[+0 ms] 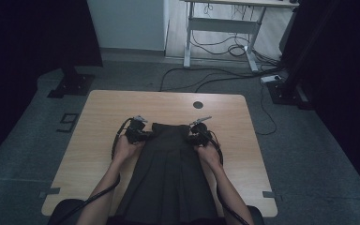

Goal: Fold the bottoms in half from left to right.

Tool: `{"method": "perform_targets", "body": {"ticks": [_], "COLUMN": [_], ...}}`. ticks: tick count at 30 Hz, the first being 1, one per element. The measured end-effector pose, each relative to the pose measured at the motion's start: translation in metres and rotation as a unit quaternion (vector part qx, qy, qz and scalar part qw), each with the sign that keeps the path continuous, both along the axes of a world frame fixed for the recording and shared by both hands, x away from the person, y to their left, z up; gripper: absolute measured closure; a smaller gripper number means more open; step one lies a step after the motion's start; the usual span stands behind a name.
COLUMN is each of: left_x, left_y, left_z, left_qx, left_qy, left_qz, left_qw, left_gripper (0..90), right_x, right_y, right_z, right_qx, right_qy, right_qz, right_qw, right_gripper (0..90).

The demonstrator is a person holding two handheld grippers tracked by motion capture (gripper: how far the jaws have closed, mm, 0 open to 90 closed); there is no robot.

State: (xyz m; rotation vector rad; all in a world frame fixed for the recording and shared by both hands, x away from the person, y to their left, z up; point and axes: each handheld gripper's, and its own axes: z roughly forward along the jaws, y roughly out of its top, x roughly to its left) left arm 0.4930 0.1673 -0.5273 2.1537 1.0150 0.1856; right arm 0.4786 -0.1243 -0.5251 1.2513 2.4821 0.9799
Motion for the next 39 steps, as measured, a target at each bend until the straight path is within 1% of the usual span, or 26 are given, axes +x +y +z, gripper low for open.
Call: {"method": "perform_targets", "body": {"ticks": [1, 4, 6, 8, 11, 12, 13, 14, 15, 16, 17, 18, 19, 20, 21, 22, 23, 24, 25, 27, 29, 32, 34, 37, 39], "left_x": [0.002, 0.007, 0.011, 0.016, 0.023, 0.024, 0.025, 0.026, 0.025, 0.024, 0.020, 0.015, 0.008, 0.000, -0.009, -0.017, -0.026, -0.036, -0.042, -0.055, -0.067, -0.081, -0.088, -0.096, -0.100], "left_y": [0.000, -0.002, -0.001, -0.001, -0.001, -0.002, -0.003, -0.003, -0.003, -0.003, -0.003, -0.002, -0.002, -0.002, -0.001, -0.001, 0.000, 0.001, 0.002, 0.005, 0.006, 0.007, 0.010, 0.017, 0.020], "left_z": [0.003, 0.015, 0.024, 0.033, 0.052, 0.060, 0.072, 0.083, 0.092, 0.104, 0.115, 0.126, 0.133, 0.137, 0.137, 0.135, 0.131, 0.125, 0.121, 0.111, 0.102, 0.088, 0.077, 0.062, 0.053], "left_qx": [-0.001, 0.003, -0.002, -0.009, -0.012, -0.012, -0.011, -0.009, -0.013, -0.018, -0.023, -0.026, -0.026, -0.025, -0.019, -0.012, -0.007, -0.009, -0.010, -0.016, -0.014, -0.003, -0.004, -0.006, -0.008], "left_qy": [-0.008, -0.034, -0.051, -0.063, -0.084, -0.094, -0.108, -0.122, -0.133, -0.150, -0.170, -0.190, -0.211, -0.230, -0.244, -0.255, -0.264, -0.270, -0.271, -0.264, -0.259, -0.248, -0.233, -0.211, -0.199], "left_qz": [0.002, 0.006, 0.010, 0.012, 0.010, 0.009, 0.005, 0.002, 0.003, 0.003, 0.004, 0.006, 0.005, 0.002, -0.005, -0.010, -0.015, -0.021, -0.024, -0.035, -0.046, -0.056, -0.058, -0.064, -0.066], "left_qw": [1.0000, 0.9994, 0.9986, 0.9979, 0.9964, 0.9955, 0.9940, 0.9924, 0.9910, 0.9886, 0.9852, 0.9814, 0.9771, 0.9729, 0.9696, 0.9668, 0.9645, 0.9625, 0.9621, 0.9638, 0.9648, 0.9673, 0.9707, 0.9755, 0.9778], "left_gripper": [83.8, 84.0, 84.0, 84.1, 84.1, 84.1, 84.2, 84.3, 84.3, 84.4, 84.4, 84.4, 84.4, 84.4, 84.4, 84.3, 84.3, 84.3, 84.3, 84.2, 84.2, 84.1, 84.1, 84.0, 83.9], "right_x": [0.002, 0.009, 0.014, 0.020, 0.027, 0.030, 0.032, 0.034, 0.035, 0.035, 0.034, 0.032, 0.027, 0.020, 0.013, 0.004, -0.006, -0.014, -0.025, -0.039, -0.053, -0.068, -0.076, -0.086, -0.090], "right_y": [-0.001, 0.000, 0.001, 0.001, -0.001, -0.002, -0.003, -0.005, -0.006, -0.007, -0.008, -0.010, -0.012, -0.013, -0.014, -0.015, -0.016, -0.017, -0.018, -0.019, -0.021, -0.022, -0.021, -0.017, -0.016], "right_z": [0.003, 0.013, 0.022, 0.030, 0.044, 0.050, 0.056, 0.066, 0.076, 0.084, 0.096, 0.108, 0.119, 0.128, 0.134, 0.137, 0.136, 0.133, 0.126, 0.115, 0.102, 0.084, 0.074, 0.059, 0.051], "right_qx": [0.002, 0.000, -0.002, -0.001, 0.006, 0.009, 0.011, 0.013, 0.017, 0.019, 0.024, 0.030, 0.039, 0.047, 0.051, 0.047, 0.048, 0.049, 0.051, 0.052, 0.048, 0.056, 0.058, 0.052, 0.058], "right_qy": [-0.002, -0.014, -0.024, -0.035, -0.052, -0.057, -0.065, -0.077, -0.088, -0.097, -0.112, -0.130, -0.148, -0.164, -0.179, -0.192, -0.199, -0.203, -0.205, -0.202, -0.194, -0.172, -0.157, -0.134, -0.121], "right_qz": [0.001, 0.000, -0.001, -0.004, -0.007, -0.010, -0.012, -0.012, -0.013, -0.014, -0.016, -0.015, -0.015, -0.015, -0.011, -0.003, 0.003, 0.009, 0.015, 0.024, 0.030, 0.042, 0.049, 0.061, 0.063], "right_qw": [1.0000, 0.9999, 0.9997, 0.9994, 0.9986, 0.9983, 0.9977, 0.9969, 0.9959, 0.9950, 0.9933, 0.9909, 0.9880, 0.9852, 0.9826, 0.9803, 0.9787, 0.9780, 0.9774, 0.9777, 0.9793, 0.9826, 0.9846, 0.9878, 0.9890], "right_gripper": [76.8, 76.9, 76.9, 77.0, 77.1, 77.2, 77.3, 77.3, 77.4, 77.4, 77.4, 77.5, 77.5, 77.6, 77.7, 77.8, 77.9, 78.0, 78.1, 78.3, 78.4, 78.5, 78.5, 78.8, 78.9]}}
